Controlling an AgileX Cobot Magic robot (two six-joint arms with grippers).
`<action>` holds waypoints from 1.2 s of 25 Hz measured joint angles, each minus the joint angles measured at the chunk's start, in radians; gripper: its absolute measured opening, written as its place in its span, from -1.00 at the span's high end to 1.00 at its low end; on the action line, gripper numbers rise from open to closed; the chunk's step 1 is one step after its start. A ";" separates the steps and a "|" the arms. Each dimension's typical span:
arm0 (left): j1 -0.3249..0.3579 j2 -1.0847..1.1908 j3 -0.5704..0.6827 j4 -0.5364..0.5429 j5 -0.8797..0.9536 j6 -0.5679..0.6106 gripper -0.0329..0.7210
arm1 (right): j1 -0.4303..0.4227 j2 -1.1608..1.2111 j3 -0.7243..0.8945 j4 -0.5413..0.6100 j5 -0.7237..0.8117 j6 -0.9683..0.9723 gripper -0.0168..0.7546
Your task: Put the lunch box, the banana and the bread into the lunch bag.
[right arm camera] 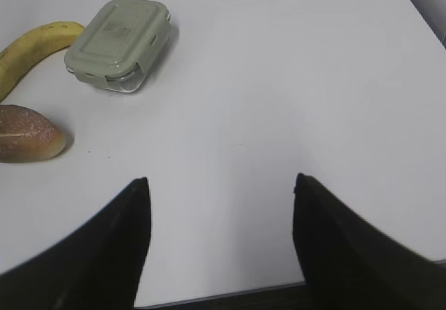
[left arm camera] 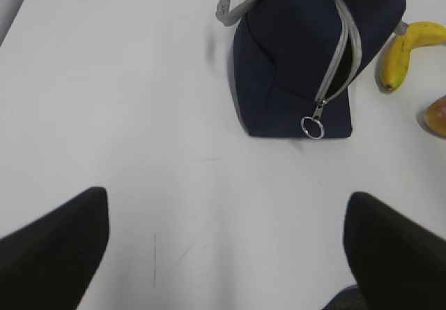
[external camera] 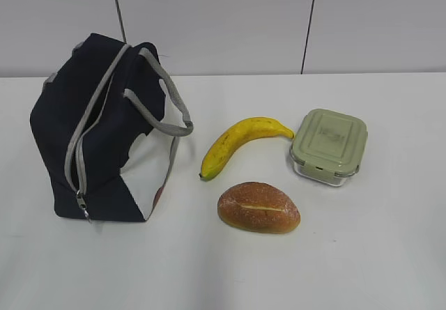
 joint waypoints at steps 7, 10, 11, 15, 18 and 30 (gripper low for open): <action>0.000 0.000 0.000 0.000 0.000 0.000 -0.83 | 0.000 0.000 0.000 0.000 0.000 0.000 -0.27; 0.000 0.000 0.000 0.000 0.000 0.000 -0.79 | 0.000 0.000 0.000 0.000 0.000 0.000 -0.27; 0.000 0.000 0.000 0.000 0.000 0.000 -0.77 | 0.000 0.000 0.000 0.000 0.000 0.000 -0.27; 0.000 0.000 0.000 0.000 0.001 0.000 -0.69 | 0.000 0.000 0.000 0.000 0.000 0.000 -0.27; 0.000 0.024 -0.016 -0.007 -0.008 0.000 -0.67 | 0.000 0.000 0.000 0.000 0.000 0.000 -0.27; 0.000 0.523 -0.257 -0.116 -0.260 0.000 -0.56 | 0.000 0.000 0.000 0.000 0.000 0.000 -0.27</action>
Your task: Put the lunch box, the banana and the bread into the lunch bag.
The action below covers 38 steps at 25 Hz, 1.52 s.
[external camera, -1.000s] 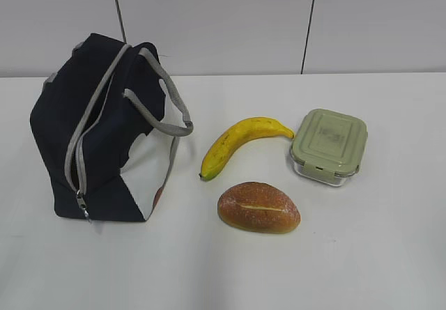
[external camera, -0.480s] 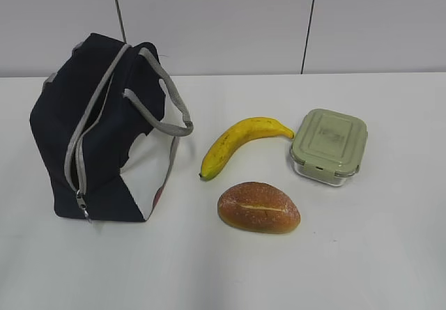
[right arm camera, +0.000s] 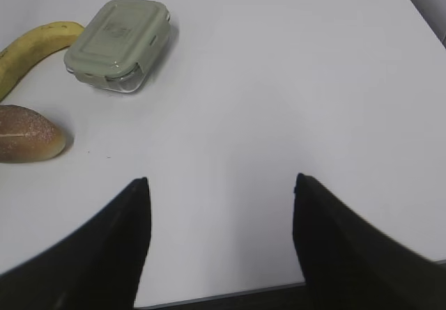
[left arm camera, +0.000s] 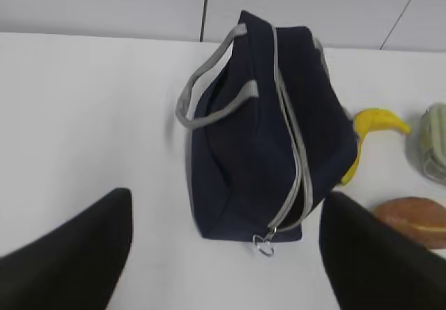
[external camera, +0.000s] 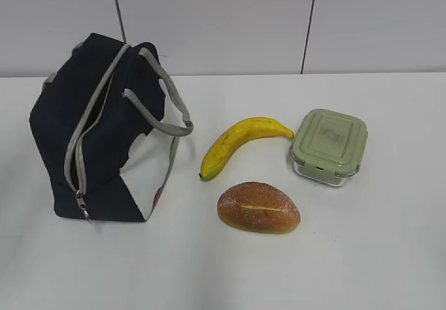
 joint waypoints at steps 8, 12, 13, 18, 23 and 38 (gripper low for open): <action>-0.002 0.378 -0.282 -0.112 0.015 0.109 -0.51 | 0.000 0.000 0.000 0.000 0.000 0.000 -0.27; -0.002 0.571 -0.461 -0.156 0.157 0.116 -0.51 | 0.000 0.000 0.000 0.000 0.000 0.000 -0.27; -0.002 0.614 -0.506 -0.165 0.191 0.116 -0.51 | 0.000 0.000 0.000 0.000 0.000 0.000 -0.27; -0.002 0.845 -0.675 -0.213 0.310 0.121 -0.50 | 0.000 0.000 0.000 0.000 0.000 0.000 -0.27; -0.002 1.011 -0.761 -0.219 0.340 0.123 -0.49 | 0.000 0.000 0.000 0.000 0.000 0.000 -0.27; -0.002 1.316 -0.868 -0.239 0.312 0.124 0.02 | 0.000 0.000 0.000 0.000 0.000 0.000 -0.27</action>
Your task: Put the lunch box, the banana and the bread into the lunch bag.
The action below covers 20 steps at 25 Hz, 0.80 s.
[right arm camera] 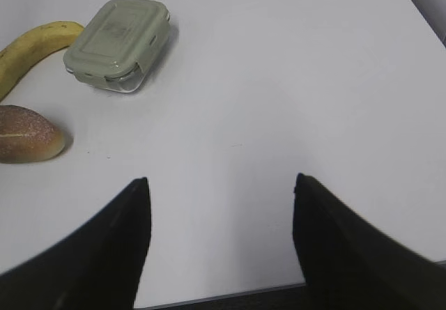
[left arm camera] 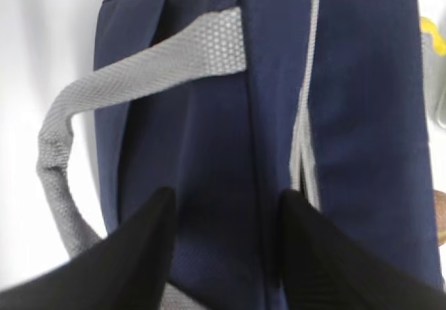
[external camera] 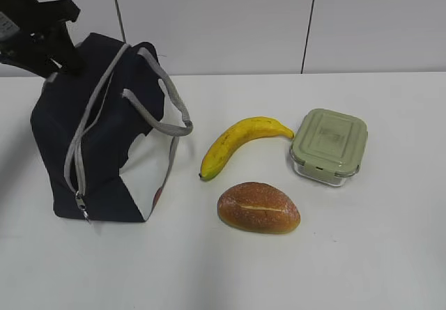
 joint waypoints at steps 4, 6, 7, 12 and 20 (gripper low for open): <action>0.000 0.008 -0.001 -0.009 -0.009 0.000 0.29 | 0.000 0.000 0.000 0.000 0.000 0.000 -0.27; 0.000 0.010 -0.001 -0.010 -0.013 0.000 0.44 | 0.000 0.000 0.000 0.000 0.000 0.000 -0.27; 0.000 0.011 -0.001 -0.010 -0.014 0.000 0.52 | 0.000 0.000 0.000 0.000 0.000 0.000 -0.27; 0.000 0.011 -0.001 -0.021 -0.018 0.000 0.91 | 0.000 0.000 0.000 0.000 0.000 0.000 -0.27; 0.000 0.011 -0.001 -0.089 -0.021 0.000 0.92 | 0.000 0.000 0.000 0.000 0.000 0.000 -0.27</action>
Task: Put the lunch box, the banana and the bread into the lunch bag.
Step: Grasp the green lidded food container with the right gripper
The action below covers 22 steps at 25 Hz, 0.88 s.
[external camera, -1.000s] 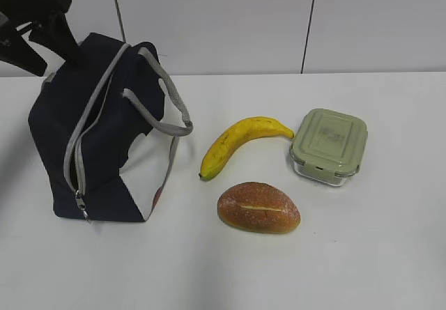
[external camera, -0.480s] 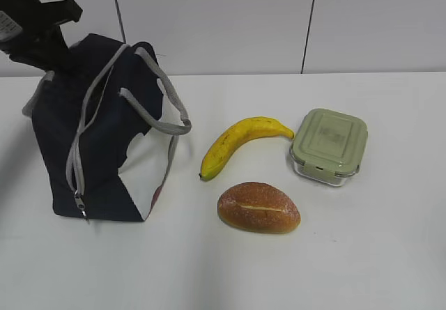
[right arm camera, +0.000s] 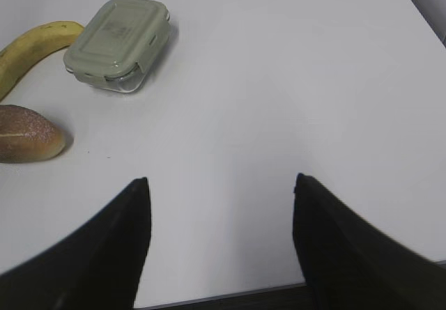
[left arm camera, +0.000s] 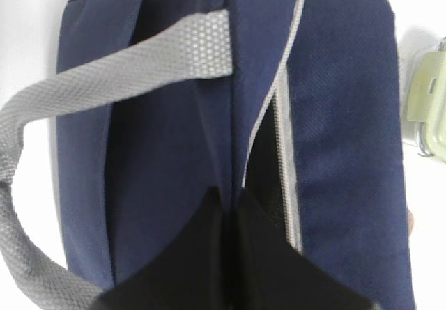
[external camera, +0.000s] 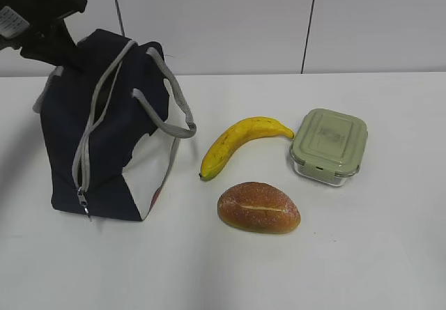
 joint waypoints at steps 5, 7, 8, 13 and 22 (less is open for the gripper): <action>0.000 0.000 0.000 -0.006 0.000 0.000 0.92 | 0.000 0.000 0.000 0.000 0.000 0.000 -0.27; 0.000 0.000 0.000 -0.006 0.001 0.000 0.92 | 0.000 0.000 0.000 0.000 0.000 0.000 -0.27; 0.000 0.000 0.000 -0.006 0.002 0.000 0.92 | 0.000 0.000 0.000 0.000 0.000 0.000 -0.27; 0.000 0.000 0.000 -0.006 0.004 0.000 0.92 | 0.000 0.000 0.000 0.000 0.000 0.000 -0.27; 0.000 0.000 0.000 -0.006 0.004 0.000 0.92 | 0.000 0.000 0.000 0.000 0.000 0.000 -0.27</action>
